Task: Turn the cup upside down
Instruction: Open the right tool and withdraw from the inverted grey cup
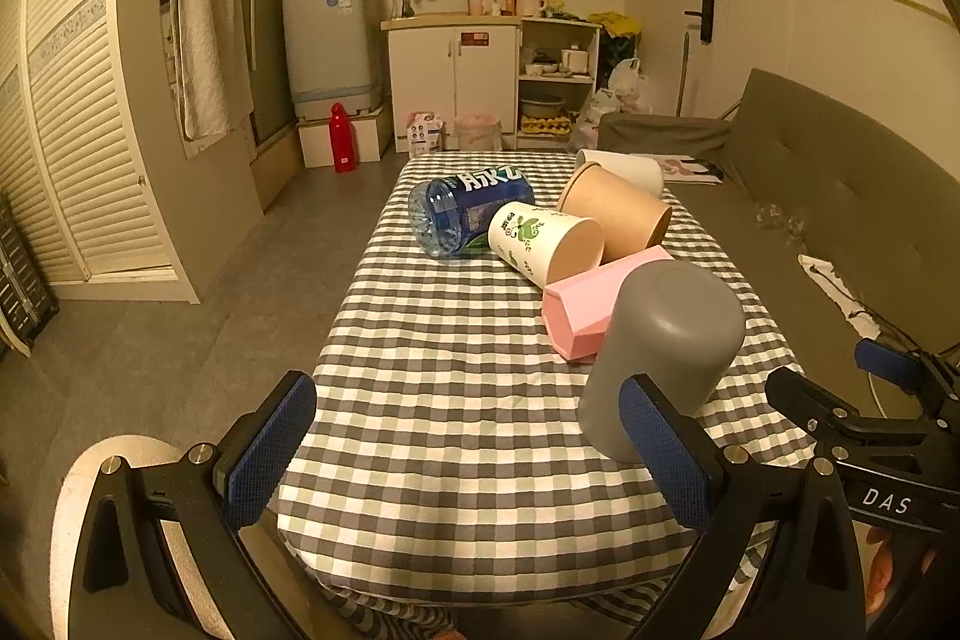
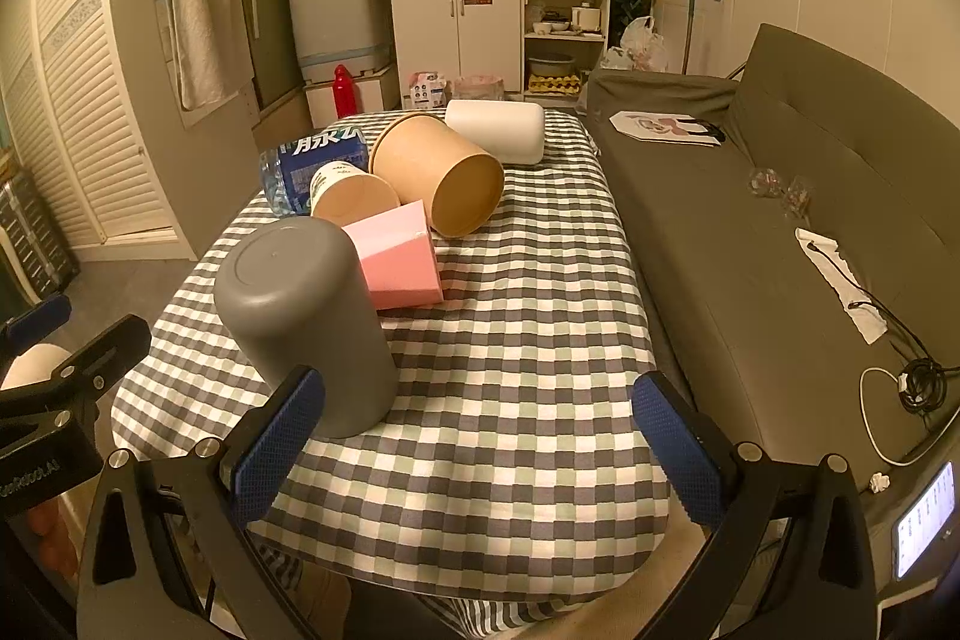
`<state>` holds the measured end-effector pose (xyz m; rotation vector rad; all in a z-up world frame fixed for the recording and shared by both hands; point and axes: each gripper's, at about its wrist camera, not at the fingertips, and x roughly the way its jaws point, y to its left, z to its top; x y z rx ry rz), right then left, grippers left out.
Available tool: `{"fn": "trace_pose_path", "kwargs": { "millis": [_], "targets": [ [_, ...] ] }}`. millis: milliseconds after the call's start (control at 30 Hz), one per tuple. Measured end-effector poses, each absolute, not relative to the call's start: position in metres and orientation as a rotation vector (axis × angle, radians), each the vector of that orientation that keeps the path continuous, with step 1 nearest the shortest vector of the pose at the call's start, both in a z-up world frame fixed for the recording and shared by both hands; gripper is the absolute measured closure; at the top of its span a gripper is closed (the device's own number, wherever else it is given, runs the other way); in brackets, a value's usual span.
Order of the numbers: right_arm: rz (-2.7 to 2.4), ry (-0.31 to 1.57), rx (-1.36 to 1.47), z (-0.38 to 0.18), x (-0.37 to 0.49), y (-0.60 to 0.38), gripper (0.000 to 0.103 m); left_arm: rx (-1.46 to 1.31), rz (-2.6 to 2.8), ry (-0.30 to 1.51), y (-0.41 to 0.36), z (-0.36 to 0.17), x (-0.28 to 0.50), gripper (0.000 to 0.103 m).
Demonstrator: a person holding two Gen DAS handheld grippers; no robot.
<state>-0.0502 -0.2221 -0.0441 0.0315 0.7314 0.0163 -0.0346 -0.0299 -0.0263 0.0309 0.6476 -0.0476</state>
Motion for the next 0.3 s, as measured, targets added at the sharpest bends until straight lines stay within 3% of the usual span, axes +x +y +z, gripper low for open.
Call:
{"fn": "trace_pose_path", "kwargs": {
  "millis": [300],
  "targets": [
    [0.012,0.739,0.033,-0.0473,-0.0496,-0.2234,0.000,0.026,-0.037,0.639,-0.0292,-0.0277,-0.0373,0.000]
  ]
}}
